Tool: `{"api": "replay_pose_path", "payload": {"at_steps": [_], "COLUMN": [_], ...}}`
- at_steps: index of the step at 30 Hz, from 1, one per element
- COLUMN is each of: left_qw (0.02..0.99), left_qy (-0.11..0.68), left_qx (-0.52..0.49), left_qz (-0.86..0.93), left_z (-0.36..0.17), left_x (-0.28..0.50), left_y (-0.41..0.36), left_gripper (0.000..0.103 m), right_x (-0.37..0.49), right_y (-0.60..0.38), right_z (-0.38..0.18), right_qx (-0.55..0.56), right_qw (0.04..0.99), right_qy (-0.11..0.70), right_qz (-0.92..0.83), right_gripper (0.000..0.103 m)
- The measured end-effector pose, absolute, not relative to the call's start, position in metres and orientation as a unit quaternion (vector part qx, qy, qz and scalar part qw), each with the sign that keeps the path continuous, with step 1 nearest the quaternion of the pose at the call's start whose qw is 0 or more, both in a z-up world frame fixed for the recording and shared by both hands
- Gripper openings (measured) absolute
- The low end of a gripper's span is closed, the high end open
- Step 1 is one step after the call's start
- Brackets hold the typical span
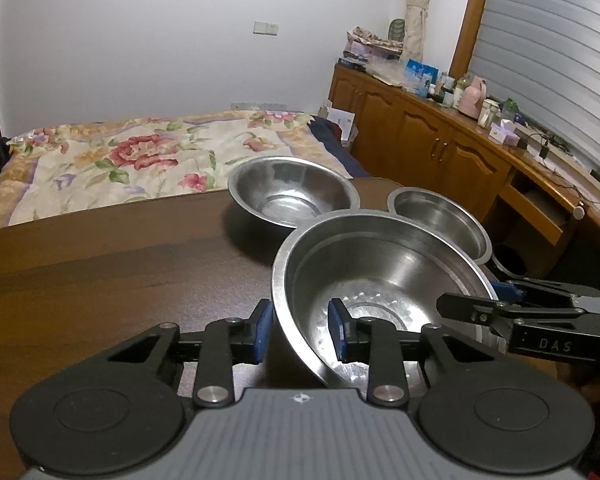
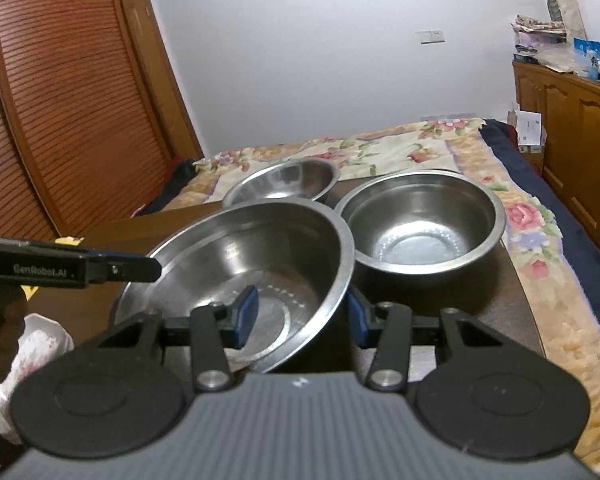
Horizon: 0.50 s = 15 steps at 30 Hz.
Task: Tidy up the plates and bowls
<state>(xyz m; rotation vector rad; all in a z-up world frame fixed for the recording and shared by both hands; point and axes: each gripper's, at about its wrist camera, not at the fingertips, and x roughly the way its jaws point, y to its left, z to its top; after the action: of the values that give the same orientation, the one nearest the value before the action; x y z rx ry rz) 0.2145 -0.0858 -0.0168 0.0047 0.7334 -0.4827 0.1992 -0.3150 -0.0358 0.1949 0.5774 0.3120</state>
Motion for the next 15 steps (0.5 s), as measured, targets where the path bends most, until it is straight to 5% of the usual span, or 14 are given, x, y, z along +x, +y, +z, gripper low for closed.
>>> {"api": "replay_pose_path", "payload": {"at_steps": [15], "left_qw": [0.898], "left_qy": [0.376], "left_qx": [0.019], "left_qz": [-0.228], "left_z": [-0.0240], "left_x": [0.2184], "left_y": [-0.0870], "left_gripper": [0.022], "right_x": [0.2012], "right_y": [-0.3149], "right_z": [-0.0388], "right_qx": [0.112], "right_qw": [0.939], "right_qy": [0.290], "right_qz": [0.149], "right_gripper": [0.027]}}
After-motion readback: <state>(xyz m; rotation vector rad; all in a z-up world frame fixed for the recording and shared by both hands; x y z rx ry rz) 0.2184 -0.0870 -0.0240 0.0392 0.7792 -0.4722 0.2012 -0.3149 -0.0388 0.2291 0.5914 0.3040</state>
